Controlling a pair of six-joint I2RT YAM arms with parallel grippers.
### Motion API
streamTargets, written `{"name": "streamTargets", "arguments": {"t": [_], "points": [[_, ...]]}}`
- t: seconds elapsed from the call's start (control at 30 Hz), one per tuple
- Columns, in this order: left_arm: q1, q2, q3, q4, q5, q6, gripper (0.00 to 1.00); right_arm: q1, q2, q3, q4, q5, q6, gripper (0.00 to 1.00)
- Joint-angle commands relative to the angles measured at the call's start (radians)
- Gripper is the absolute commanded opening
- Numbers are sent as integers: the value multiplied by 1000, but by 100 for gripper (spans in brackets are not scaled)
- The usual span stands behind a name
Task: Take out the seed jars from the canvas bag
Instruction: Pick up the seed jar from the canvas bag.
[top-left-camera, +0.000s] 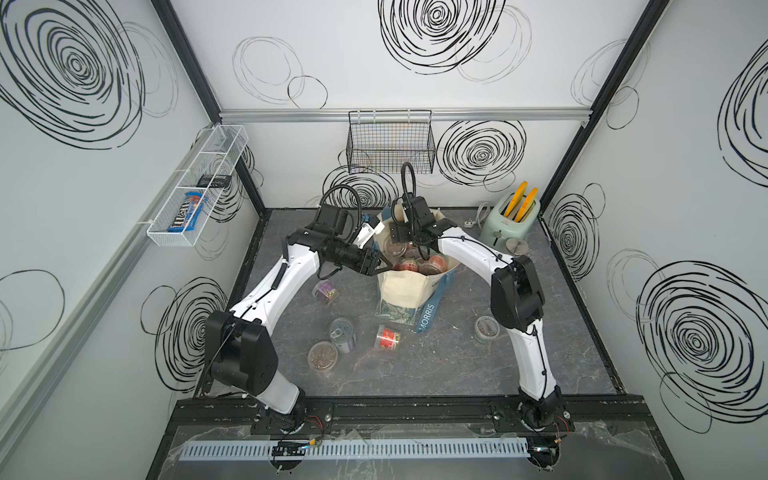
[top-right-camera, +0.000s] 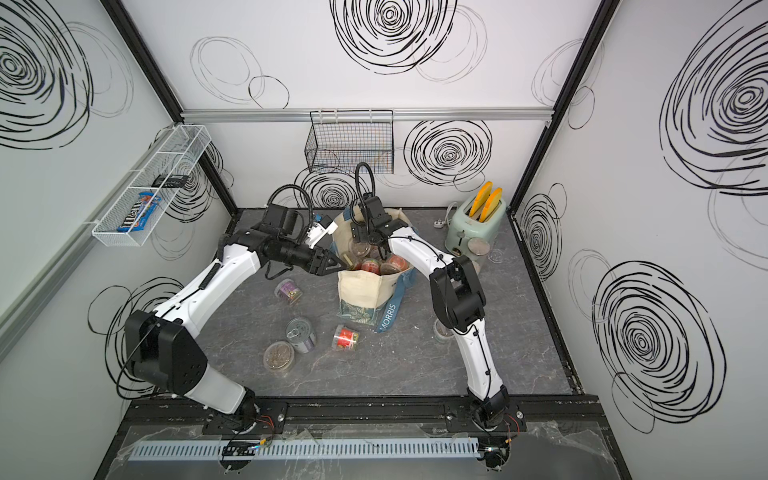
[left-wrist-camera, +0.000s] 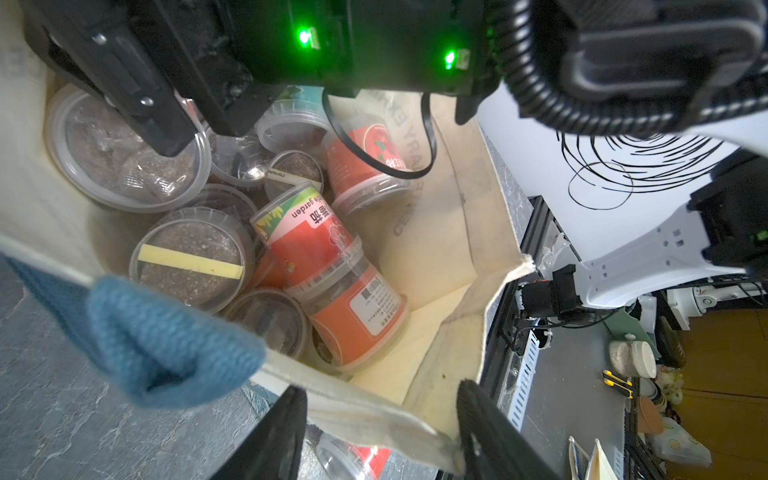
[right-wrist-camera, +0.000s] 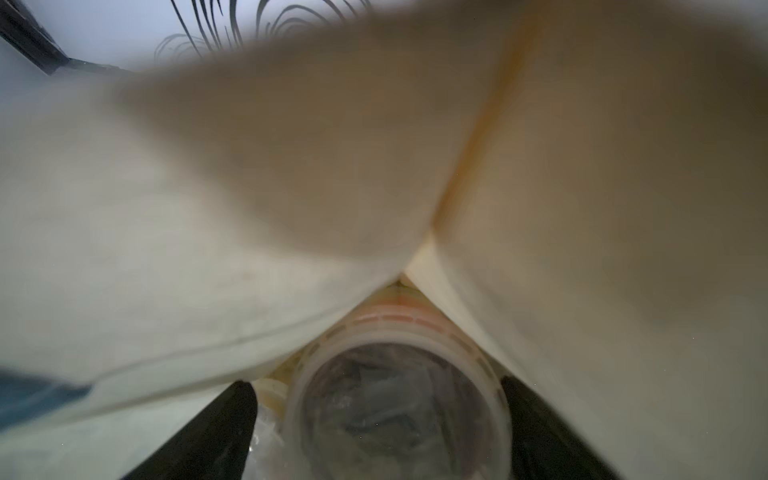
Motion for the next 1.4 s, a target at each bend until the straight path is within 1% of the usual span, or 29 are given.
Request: {"name": "streamTargets", "arguments": {"t": [0.0, 0.27, 0.43, 0.87, 1.0, 1.2, 1.37], "points": [[11, -34, -16, 16, 11, 8, 62, -8, 23, 32, -22, 9, 49, 90], [12, -43, -22, 16, 9, 8, 62, -10, 3, 21, -10, -11, 62, 77], [14, -51, -25, 16, 5, 11, 62, -6, -28, 20, -12, -13, 61, 72], [15, -53, -31, 20, 12, 9, 62, -2, -101, -18, -14, -15, 63, 70], [15, -54, -30, 16, 13, 11, 62, -1, -130, -21, -33, -42, 70, 70], [13, -53, -30, 16, 17, 12, 62, -2, -207, -46, -54, -60, 86, 71], [14, -54, -30, 15, 17, 13, 62, -1, -304, -72, -102, -96, 99, 71]]}}
